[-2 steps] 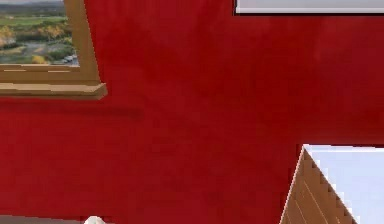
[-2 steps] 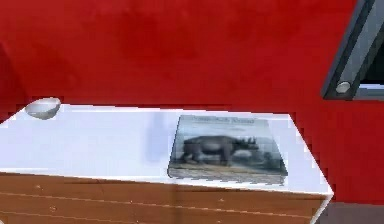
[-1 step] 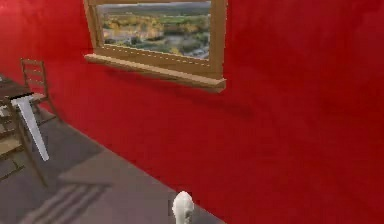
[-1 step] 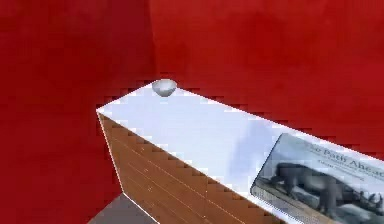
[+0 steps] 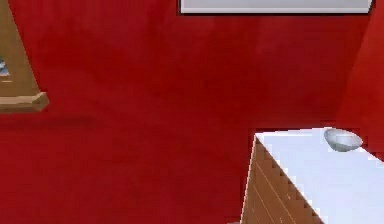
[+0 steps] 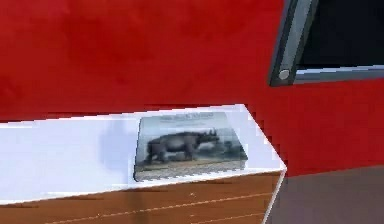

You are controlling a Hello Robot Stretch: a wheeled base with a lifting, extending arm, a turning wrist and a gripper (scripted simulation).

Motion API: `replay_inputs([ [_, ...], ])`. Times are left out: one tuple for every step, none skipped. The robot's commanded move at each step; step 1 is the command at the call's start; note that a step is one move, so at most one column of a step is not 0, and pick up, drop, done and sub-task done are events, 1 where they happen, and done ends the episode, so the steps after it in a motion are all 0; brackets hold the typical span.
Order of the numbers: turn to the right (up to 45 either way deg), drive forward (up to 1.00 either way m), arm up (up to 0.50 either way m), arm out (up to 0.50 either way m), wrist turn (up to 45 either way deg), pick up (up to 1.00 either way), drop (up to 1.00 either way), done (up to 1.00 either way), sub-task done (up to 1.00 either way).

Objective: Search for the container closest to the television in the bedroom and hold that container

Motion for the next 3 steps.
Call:
replay_inputs([
  [27.0, 0.0, 0.0, 0.0, 0.0, 0.0, 0.0, 0.0, 0.0],
  [0.0, 0.4, 0.0, 0.0, 0.0, 0.0, 0.0, 0.0, 0.0],
  [-45.0, 0.0, 0.0, 0.0, 0.0, 0.0, 0.0, 0.0, 0.0],
])
